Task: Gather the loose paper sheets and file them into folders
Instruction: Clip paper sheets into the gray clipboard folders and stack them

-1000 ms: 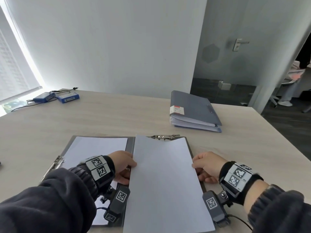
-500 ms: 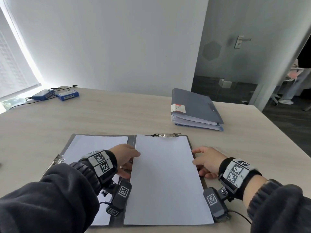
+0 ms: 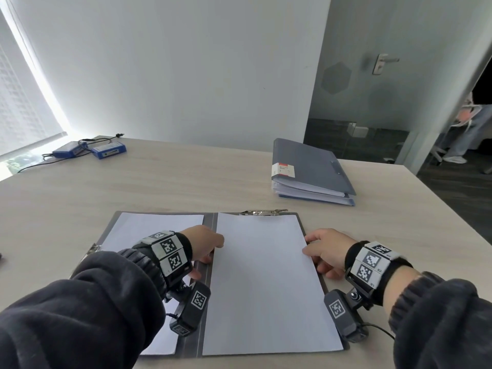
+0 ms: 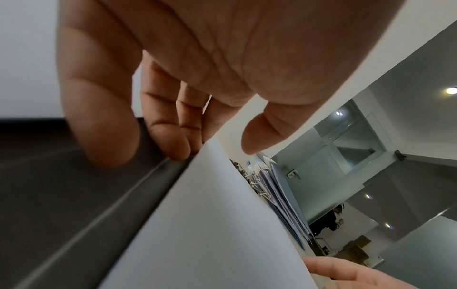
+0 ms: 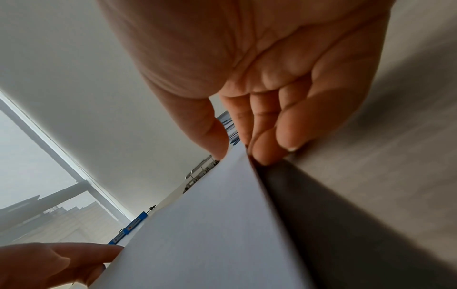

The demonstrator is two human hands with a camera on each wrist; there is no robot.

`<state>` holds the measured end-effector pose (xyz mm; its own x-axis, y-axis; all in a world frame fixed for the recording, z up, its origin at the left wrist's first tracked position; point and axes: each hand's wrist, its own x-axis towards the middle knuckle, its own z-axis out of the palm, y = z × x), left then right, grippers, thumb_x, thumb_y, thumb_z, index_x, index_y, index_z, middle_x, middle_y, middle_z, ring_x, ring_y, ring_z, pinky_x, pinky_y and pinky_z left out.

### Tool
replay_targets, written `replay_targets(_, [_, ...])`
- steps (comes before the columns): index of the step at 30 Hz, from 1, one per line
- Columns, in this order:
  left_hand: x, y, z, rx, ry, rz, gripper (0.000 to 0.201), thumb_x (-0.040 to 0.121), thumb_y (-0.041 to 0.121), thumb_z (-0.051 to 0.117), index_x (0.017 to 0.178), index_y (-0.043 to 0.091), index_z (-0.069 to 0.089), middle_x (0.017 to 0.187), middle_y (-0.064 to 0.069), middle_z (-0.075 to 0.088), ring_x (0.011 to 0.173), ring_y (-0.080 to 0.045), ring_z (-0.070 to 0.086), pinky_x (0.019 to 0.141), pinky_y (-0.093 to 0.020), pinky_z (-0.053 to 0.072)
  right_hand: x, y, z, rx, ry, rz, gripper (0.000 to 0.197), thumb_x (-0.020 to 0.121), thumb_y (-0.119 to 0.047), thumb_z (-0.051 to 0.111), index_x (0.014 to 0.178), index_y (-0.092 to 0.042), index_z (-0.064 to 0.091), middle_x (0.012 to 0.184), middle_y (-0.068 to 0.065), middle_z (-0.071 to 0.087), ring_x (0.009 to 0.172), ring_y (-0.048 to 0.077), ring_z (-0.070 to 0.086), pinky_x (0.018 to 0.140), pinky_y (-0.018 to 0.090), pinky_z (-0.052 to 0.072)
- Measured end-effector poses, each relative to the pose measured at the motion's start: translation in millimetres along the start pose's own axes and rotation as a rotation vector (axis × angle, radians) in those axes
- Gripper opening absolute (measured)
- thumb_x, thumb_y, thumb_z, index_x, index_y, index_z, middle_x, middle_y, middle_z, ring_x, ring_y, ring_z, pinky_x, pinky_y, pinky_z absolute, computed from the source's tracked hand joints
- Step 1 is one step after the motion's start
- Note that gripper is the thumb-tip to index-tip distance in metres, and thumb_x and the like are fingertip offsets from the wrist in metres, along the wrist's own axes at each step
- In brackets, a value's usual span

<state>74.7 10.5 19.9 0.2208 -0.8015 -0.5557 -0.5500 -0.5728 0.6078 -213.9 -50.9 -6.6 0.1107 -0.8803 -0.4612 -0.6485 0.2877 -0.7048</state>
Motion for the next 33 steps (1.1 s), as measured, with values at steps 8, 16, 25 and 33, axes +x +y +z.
replay_targets(8, [7.2, 0.3, 0.7, 0.232, 0.152, 0.154, 0.058, 0.09, 0.03, 0.06, 0.144, 0.02, 0.039, 0.115, -0.004, 0.059, 0.092, -0.025, 0.065, 0.078, -0.039, 0.06, 2.2, -3.4, -0.1, 0.0, 0.085, -0.078, 0.026, 0.092, -0.026, 0.062, 0.118, -0.027, 0.061, 0.088, 0.004, 0.062, 0.062, 0.017, 0.053, 0.05, 0.024, 0.042])
replay_targets(16, [20.7, 31.1, 14.3, 0.766, 0.106, 0.466, 0.07, 0.082, 0.055, 0.066, 0.144, 0.038, 0.04, 0.156, 0.01, 0.032, 0.141, -0.021, 0.032, 0.113, -0.04, 0.034, 8.8, -29.6, 17.8, 0.078, 0.036, -0.249, 0.014, 0.093, -0.023, 0.062, 0.105, -0.023, 0.068, 0.1, 0.006, 0.071, 0.08, 0.014, 0.064, 0.065, 0.03, 0.05])
replay_targets(25, [40.1, 42.2, 20.1, 0.931, 0.011, 0.401, 0.087, 0.07, 0.068, 0.07, 0.146, 0.042, 0.035, 0.153, 0.013, 0.027, 0.135, -0.024, 0.039, 0.105, -0.044, 0.041, 35.1, -43.0, 26.8, 0.466, 0.046, -0.142, 0.018, 0.097, -0.015, 0.058, 0.114, -0.02, 0.063, 0.111, 0.006, 0.06, 0.101, 0.022, 0.063, 0.079, 0.039, 0.058])
replay_targets(33, [40.7, 42.5, 17.4, 0.939, -0.016, 0.369, 0.09, 0.069, 0.071, 0.069, 0.147, 0.046, 0.03, 0.158, 0.008, 0.022, 0.141, -0.026, 0.034, 0.109, -0.047, 0.039, 50.2, -82.5, 33.9, 0.289, 0.182, -0.361, 0.046, 0.094, -0.012, 0.055, 0.138, -0.023, 0.049, 0.122, -0.003, 0.064, 0.096, 0.003, 0.06, 0.091, 0.031, 0.05])
